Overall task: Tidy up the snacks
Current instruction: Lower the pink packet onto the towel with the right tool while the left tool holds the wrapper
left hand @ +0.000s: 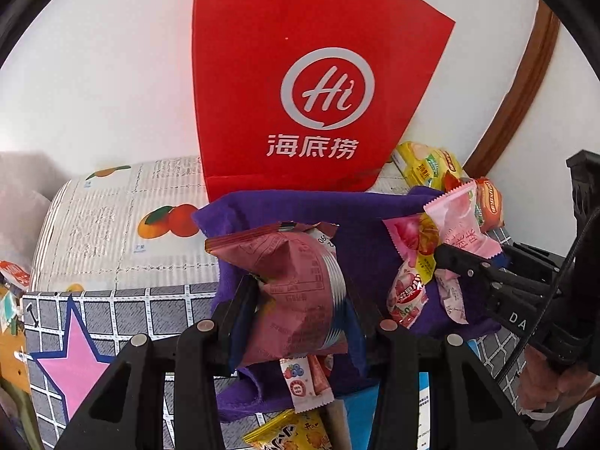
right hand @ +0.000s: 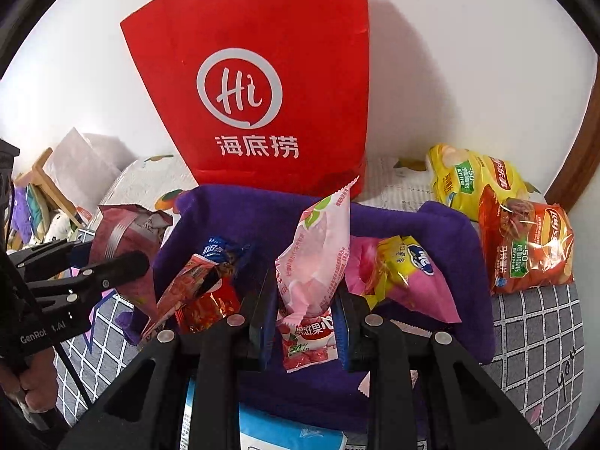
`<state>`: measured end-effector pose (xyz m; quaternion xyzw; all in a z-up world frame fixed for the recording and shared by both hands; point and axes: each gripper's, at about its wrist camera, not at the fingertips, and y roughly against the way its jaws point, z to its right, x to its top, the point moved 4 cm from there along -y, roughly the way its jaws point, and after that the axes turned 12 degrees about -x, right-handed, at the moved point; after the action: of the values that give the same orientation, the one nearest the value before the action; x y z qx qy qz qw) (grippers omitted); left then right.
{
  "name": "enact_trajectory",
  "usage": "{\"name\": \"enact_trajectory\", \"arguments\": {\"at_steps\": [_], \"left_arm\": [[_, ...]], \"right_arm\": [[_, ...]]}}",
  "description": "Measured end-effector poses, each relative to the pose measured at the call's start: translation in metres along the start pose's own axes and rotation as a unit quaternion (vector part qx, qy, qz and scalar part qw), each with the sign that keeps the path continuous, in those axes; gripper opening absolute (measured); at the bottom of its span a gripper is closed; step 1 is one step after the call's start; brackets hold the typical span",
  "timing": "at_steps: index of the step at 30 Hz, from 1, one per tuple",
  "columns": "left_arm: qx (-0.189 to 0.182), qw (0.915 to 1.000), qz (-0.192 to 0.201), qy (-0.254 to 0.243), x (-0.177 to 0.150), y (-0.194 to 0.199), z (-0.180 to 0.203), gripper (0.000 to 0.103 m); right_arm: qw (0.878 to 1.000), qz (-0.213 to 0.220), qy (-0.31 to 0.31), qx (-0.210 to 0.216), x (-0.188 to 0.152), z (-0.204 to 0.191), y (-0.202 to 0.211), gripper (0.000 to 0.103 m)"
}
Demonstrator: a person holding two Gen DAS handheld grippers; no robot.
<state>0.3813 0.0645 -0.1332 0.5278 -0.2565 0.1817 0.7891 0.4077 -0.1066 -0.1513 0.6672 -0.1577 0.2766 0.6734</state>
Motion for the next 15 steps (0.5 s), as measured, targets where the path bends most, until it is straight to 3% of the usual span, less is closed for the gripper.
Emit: {"name": "enact_trajectory", "arguments": {"at_steps": [5, 15], "left_arm": [[0.019, 0.9998, 0.006, 0.001, 0.001, 0.002, -0.006, 0.042], [0.011, 0.9998, 0.004, 0.017, 0.002, 0.003, -0.014, 0.042]], "right_arm": [[1.0, -0.011, 0.003, 0.002, -0.002, -0.002, -0.007, 0.026], [0.999, -0.027, 0.009, 0.015, -0.007, -0.009, -0.012, 0.026]]}}
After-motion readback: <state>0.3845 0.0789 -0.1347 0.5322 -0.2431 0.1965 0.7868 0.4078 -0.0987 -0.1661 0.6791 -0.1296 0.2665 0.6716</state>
